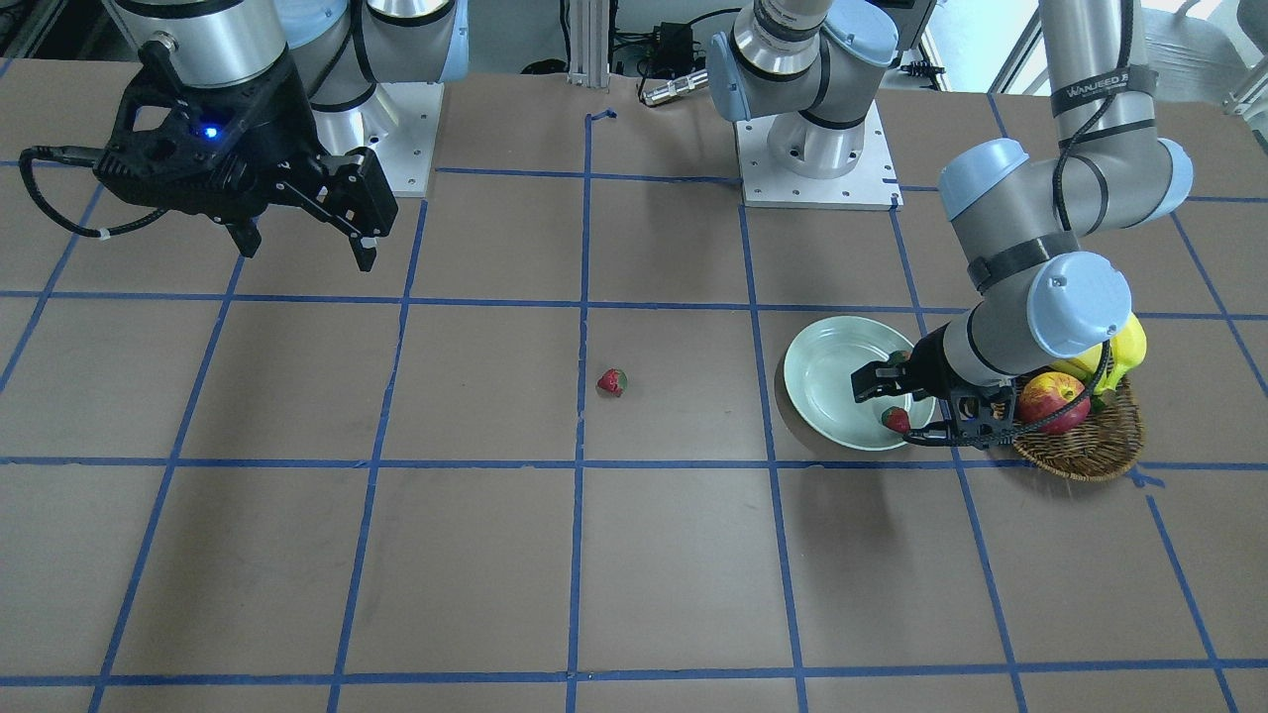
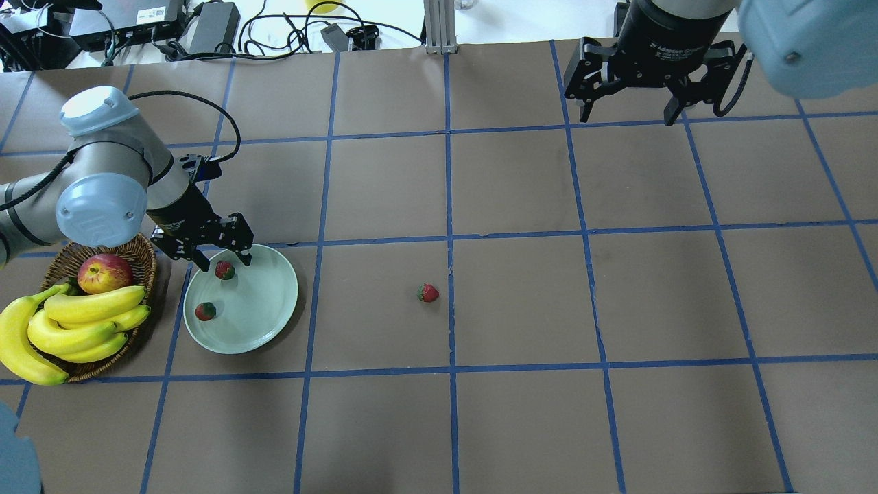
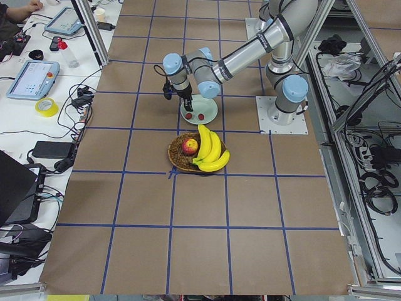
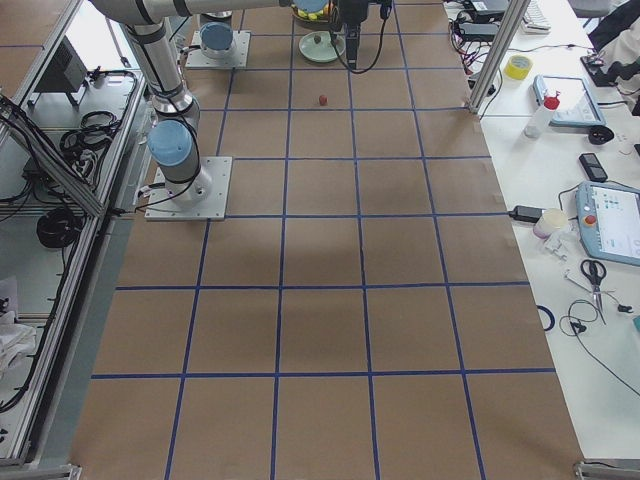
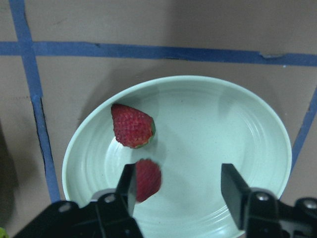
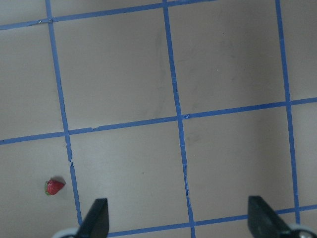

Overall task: Collect all strawberries into plate
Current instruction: 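Reach the left gripper to the last strawberry and grasp it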

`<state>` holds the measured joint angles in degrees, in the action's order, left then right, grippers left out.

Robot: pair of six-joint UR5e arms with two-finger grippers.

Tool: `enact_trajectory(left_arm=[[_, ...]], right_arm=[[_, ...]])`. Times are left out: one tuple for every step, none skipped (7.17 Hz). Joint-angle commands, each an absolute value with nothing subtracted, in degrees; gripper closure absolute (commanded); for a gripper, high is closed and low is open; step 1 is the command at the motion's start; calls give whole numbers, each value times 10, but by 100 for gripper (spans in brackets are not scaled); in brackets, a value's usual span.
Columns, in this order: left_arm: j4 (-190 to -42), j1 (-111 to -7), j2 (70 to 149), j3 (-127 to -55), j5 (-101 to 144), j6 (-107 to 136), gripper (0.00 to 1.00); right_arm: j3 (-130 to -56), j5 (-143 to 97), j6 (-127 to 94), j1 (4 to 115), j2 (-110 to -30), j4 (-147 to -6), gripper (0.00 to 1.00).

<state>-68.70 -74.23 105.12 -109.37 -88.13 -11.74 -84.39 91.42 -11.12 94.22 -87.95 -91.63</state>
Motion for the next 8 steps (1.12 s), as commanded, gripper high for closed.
enact_trajectory(left_arm=[[-684, -798, 1028, -1085, -847, -65, 0], [-684, -833, 1025, -1069, -845, -22, 0], [-684, -875, 1023, -1062, -845, 5, 0], [-659, -923, 1029, -1062, -846, 59, 0], [-607, -962, 1043, -1063, -839, 114, 0], [-585, -981, 1051, -1069, -805, 145, 0], [-563, -991, 1062, -1084, -774, 175, 0], [-536, -1006, 1076, -1098, -745, 228, 1]], right_arm=[[-844, 915, -112, 942, -880, -917, 0], [-845, 914, -112, 942, -880, -917, 0], [-844, 915, -111, 942, -880, -917, 0], [-844, 914, -111, 942, -880, -917, 0], [-844, 915, -111, 942, -880, -916, 0], [-844, 914, -111, 942, -880, -916, 0], [-844, 914, -112, 942, -880, -917, 0], [-844, 914, -112, 942, -880, -917, 0]])
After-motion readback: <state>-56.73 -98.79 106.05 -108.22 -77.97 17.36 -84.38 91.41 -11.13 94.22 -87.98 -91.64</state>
